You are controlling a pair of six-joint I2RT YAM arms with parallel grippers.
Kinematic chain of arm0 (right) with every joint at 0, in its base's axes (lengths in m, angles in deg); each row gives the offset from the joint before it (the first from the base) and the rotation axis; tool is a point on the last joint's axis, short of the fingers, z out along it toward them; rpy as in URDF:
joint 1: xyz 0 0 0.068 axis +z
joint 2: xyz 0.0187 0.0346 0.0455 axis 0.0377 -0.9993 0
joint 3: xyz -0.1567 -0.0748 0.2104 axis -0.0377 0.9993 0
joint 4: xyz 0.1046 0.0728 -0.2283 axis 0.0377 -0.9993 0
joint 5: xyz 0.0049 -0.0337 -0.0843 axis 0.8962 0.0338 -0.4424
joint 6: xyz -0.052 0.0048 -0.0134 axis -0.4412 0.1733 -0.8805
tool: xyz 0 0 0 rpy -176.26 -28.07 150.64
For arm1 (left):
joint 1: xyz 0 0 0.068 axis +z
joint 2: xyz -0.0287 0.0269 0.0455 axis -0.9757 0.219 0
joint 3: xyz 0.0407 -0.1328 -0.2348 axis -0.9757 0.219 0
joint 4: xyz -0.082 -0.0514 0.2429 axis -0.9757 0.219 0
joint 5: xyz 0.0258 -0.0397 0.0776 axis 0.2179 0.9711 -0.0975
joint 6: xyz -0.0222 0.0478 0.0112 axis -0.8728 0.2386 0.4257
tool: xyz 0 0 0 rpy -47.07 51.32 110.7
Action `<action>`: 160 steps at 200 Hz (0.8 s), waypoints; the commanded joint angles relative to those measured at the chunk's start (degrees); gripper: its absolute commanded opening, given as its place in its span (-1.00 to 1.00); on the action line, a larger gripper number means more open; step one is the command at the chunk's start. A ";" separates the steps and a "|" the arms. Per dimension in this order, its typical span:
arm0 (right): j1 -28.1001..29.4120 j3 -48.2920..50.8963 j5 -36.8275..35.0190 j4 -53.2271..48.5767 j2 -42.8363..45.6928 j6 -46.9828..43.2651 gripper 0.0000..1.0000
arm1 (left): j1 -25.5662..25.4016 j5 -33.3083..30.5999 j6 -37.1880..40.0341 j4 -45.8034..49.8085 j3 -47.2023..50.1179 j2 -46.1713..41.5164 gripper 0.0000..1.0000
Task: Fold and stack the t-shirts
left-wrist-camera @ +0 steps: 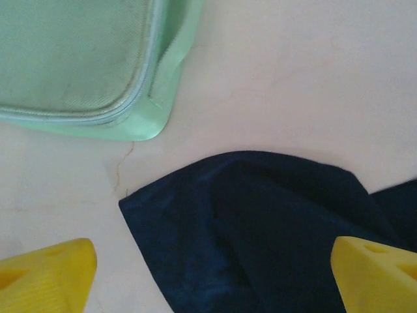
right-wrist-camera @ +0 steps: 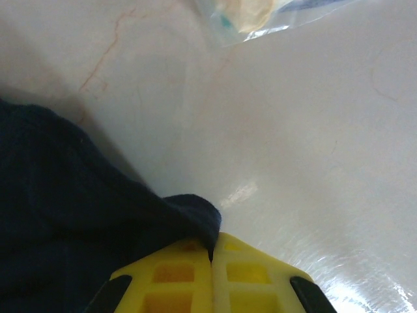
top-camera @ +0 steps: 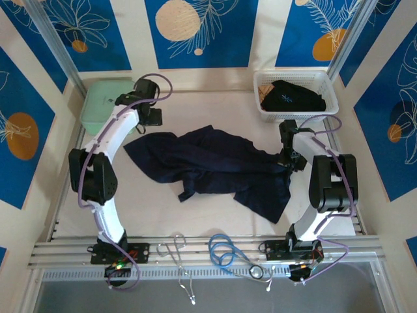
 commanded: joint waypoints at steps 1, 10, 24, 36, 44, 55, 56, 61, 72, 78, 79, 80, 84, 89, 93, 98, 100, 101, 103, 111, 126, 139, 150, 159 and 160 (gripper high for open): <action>1.56 -1.14 1.40 -2.10 0.52 0.26 -0.75 | -1.73 0.34 0.64 2.17 -1.16 -5.50 0.99; 2.16 -1.79 2.16 -2.61 1.25 -0.14 -0.53 | -2.52 0.95 -0.18 4.36 0.33 -7.92 0.99; 3.00 -2.98 3.39 -3.54 2.66 -0.63 -0.21 | -3.62 3.75 -2.38 8.36 3.92 -11.96 0.99; 3.72 -4.10 4.05 -4.61 4.01 -1.06 -0.02 | -4.57 7.42 -4.41 9.81 10.18 -16.26 0.95; 4.18 -4.82 4.46 -5.27 5.03 -1.38 0.08 | -5.10 10.35 -6.19 9.42 15.49 -19.56 0.88; 4.69 -5.73 5.14 -6.32 6.38 -1.75 0.15 | -5.69 14.84 -8.83 7.95 23.21 -24.39 0.76; 4.68 -5.80 5.18 -6.39 6.48 -1.81 0.15 | -5.72 15.23 -9.10 7.76 23.55 -24.83 0.74; 4.89 -6.16 5.71 -6.79 7.04 -2.07 0.15 | -5.97 17.14 -10.45 6.72 26.97 -26.98 0.69; 5.32 -6.93 7.04 -7.62 8.37 -2.50 0.15 | -6.63 21.27 -13.07 4.48 34.02 -31.14 0.64; 5.49 -7.33 7.68 -7.91 9.01 -2.80 0.15 | -7.08 23.24 -14.37 3.39 37.03 -33.12 0.62; 5.57 -7.40 7.81 -7.98 9.11 -2.83 0.15 | -7.16 23.56 -14.64 3.19 37.49 -33.41 0.61; 5.56 -7.47 7.97 -8.01 9.16 -2.84 0.15 | -7.33 23.80 -14.85 2.96 37.99 -33.69 0.61; 5.75 -7.66 8.47 -8.24 9.56 -3.01 0.15 | -7.72 24.76 -15.75 2.14 39.66 -34.69 0.60; 5.96 -8.00 8.96 -8.38 9.96 -3.16 0.15 | -8.34 25.70 -16.84 0.91 41.63 -35.81 0.59; 6.12 -8.15 9.57 -8.55 10.27 -3.23 0.15 | -8.75 26.74 -17.63 -0.36 43.14 -36.68 0.59; 6.37 -8.31 10.13 -8.70 10.63 -3.28 0.14 | -9.34 28.17 -18.58 -2.34 44.98 -37.51 0.57; 6.42 -8.33 10.36 -8.73 10.82 -3.29 0.14 | -9.50 28.66 -19.00 -3.15 45.65 -37.75 0.57; 6.52 -8.38 10.47 -8.74 10.89 -3.29 0.14 | -9.64 28.90 -19.19 -3.50 45.98 -37.88 0.57; 6.59 -8.42 10.65 -8.74 11.04 -3.29 0.14 | -9.86 29.30 -19.66 -4.25 46.60 -38.11 0.56; 6.95 -8.43 11.38 -8.74 11.61 -3.15 0.14 | -10.70 30.32 -21.14 -7.06 48.64 -38.44 0.52; 7.33 -8.30 12.48 -8.79 12.48 -2.85 0.13 | -12.26 31.05 -23.64 -11.12 51.07 -37.69 0.47; 7.54 -8.19 12.86 -8.99 13.10 -2.68 0.13 | -13.47 31.33 -25.25 -13.39 52.15 -35.44 0.42; 7.62 -8.08 12.82 -9.26 13.59 -2.67 0.13 | -14.61 31.67 -26.17 -14.64 52.62 -32.96 0.39; 7.67 -7.86 12.73 -9.36 14.11 -2.54 0.13 | -15.71 32.15 -26.77 -15.92 52.96 -30.84 0.37; 7.67 -7.84 12.71 -9.40 14.16 -2.52 0.13 | -15.82 32.23 -26.85 -16.00 53.02 -30.60 0.37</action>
